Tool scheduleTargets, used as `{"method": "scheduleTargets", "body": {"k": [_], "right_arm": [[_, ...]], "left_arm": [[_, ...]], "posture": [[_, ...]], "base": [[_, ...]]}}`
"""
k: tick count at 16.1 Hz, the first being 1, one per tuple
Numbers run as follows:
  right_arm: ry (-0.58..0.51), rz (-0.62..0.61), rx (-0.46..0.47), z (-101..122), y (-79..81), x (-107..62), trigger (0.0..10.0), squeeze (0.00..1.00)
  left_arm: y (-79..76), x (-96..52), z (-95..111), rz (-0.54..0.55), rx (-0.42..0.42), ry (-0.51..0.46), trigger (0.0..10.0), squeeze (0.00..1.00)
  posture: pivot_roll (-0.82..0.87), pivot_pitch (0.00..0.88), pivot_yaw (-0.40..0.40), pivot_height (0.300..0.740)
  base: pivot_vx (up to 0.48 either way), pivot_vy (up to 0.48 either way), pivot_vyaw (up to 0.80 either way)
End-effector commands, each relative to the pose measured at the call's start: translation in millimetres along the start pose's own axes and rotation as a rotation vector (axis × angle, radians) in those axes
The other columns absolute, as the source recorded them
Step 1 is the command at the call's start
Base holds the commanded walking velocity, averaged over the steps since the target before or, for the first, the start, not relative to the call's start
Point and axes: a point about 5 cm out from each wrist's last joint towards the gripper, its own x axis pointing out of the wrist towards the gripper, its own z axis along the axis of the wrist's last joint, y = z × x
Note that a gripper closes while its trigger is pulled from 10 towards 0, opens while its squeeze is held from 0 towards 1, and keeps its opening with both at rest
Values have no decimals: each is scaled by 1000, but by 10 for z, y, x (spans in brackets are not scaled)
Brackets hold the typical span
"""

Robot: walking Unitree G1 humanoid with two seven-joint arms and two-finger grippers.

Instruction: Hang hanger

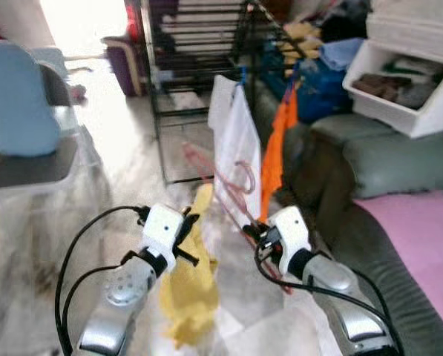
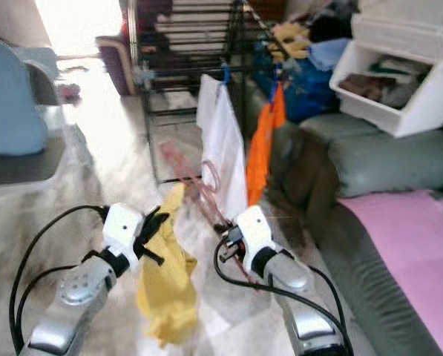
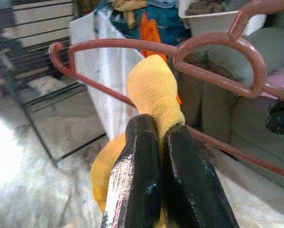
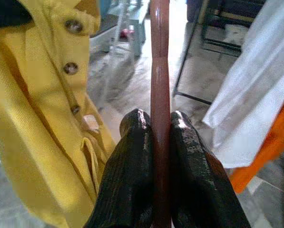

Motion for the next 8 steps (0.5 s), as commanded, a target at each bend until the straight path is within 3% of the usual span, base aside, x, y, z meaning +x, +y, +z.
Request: {"method": "scheduleTargets", "body": {"k": [1, 2, 8], "right_arm": [[10, -14, -9, 2, -48, -17, 10000, 0], [19, -15, -10, -9, -49, -13, 10000, 0], [19, -12, -3, -14, -36, 4, 10000, 0]], "left_arm": [[-49, 37, 80, -27, 16, -36, 10000, 0], [-54, 39, 84, -28, 17, -38, 10000, 0], [-29, 67, 106, -1, 9, -52, 10000, 0]], "posture": [[-114, 0, -9, 740], [-114, 0, -9, 740], [-112, 0, -13, 740]], "base": [[-304, 0, 0], [-281, 0, 0], [0, 0, 0]]}}
